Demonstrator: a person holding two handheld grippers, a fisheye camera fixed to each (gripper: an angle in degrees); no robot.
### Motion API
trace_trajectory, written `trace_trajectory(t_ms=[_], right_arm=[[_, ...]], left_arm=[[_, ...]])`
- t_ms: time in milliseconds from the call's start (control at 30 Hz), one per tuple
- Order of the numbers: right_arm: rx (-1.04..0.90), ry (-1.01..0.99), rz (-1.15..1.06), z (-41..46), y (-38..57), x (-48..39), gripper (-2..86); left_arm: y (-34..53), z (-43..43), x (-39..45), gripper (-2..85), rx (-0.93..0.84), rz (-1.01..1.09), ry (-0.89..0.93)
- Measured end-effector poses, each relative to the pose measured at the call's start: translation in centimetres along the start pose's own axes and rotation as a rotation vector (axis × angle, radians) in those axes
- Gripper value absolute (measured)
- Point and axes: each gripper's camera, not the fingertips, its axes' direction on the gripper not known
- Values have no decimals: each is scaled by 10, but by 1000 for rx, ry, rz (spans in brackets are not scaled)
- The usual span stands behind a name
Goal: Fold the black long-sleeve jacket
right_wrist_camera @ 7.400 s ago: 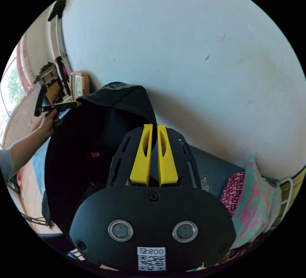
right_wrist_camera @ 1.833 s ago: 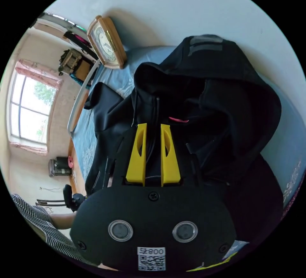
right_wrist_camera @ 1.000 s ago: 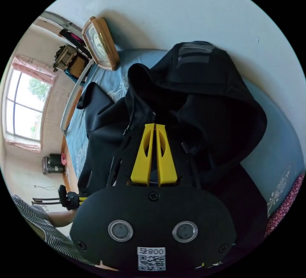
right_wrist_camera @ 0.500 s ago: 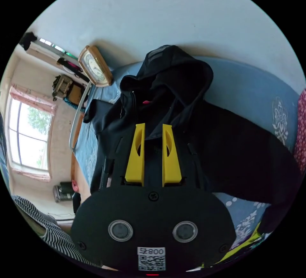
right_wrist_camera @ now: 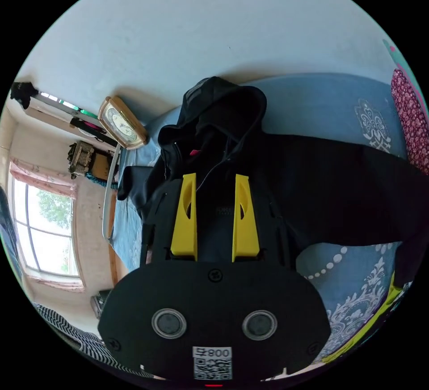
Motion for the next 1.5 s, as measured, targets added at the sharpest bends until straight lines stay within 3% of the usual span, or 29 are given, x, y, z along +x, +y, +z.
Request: trace_trajectory(t_ms=[200, 333, 533, 767, 900, 1033, 1333, 1500], right_arm=[[-90, -19, 82, 47, -11, 6, 94], [-79, -88, 82, 47, -7, 2, 39], [-42, -155, -55, 30, -15, -53, 22], [-83, -35, -241, 71, -45, -152, 28], [-278, 76, -292, 150, -58, -195, 50], [-325, 172, -346, 181, -57, -233, 63], [-317, 280, -521, 180, -29, -299, 70], [-268, 319, -514, 145, 22, -289, 71]], left_arm=[[6, -4, -13, 44, -3, 3, -13], [13, -10, -27, 28, 10, -32, 88], [28, -43, -37, 21, 104, -43, 241], [32, -65, -64, 25, 144, -106, 199], [30, -55, -79, 28, 123, -174, 213], [31, -60, -78, 37, 113, -199, 233], [42, -87, -56, 60, 50, -240, 234], [38, -99, -27, 61, -14, -227, 187]])
